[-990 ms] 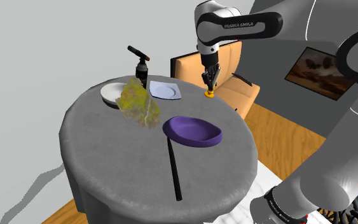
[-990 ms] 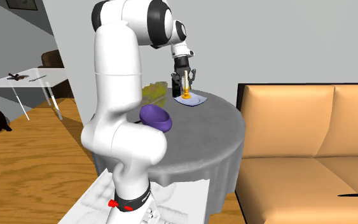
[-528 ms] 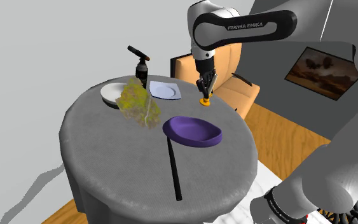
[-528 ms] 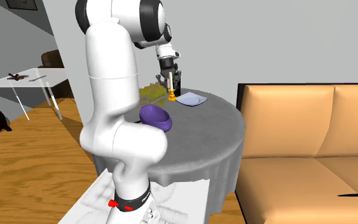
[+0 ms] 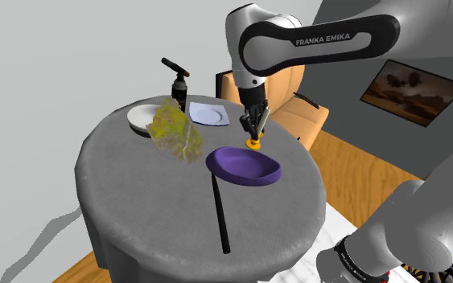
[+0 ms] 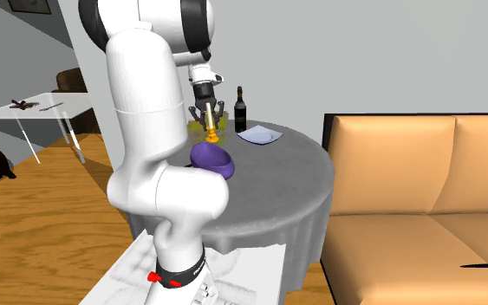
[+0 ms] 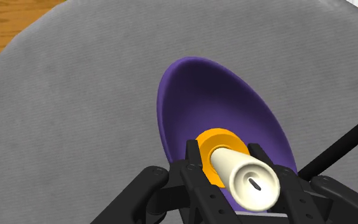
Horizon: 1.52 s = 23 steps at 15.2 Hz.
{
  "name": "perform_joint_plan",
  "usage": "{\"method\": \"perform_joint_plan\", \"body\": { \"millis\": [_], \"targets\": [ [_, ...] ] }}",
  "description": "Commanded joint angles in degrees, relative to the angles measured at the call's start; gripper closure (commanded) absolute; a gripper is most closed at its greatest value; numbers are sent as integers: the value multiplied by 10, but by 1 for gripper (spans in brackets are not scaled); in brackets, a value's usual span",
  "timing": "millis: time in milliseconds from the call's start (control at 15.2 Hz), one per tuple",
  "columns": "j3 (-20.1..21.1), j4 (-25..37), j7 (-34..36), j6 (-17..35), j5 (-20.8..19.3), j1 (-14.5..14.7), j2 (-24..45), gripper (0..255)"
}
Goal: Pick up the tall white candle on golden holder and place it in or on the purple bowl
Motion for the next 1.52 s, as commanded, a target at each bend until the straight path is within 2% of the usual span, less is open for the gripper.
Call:
{"method": "perform_joint_plan", "body": {
  "millis": [0, 528, 1056, 1122, 1452],
  "targets": [
    [4, -11, 10, 12, 3, 4, 3, 255],
    [4, -50, 21, 69, -1, 4, 22, 255],
    [4, -50, 21, 69, -1, 4, 22, 255],
    [4, -50, 21, 69, -1, 4, 22, 0],
    [4, -50, 21, 69, -1, 4, 22, 0]
  ]
}}
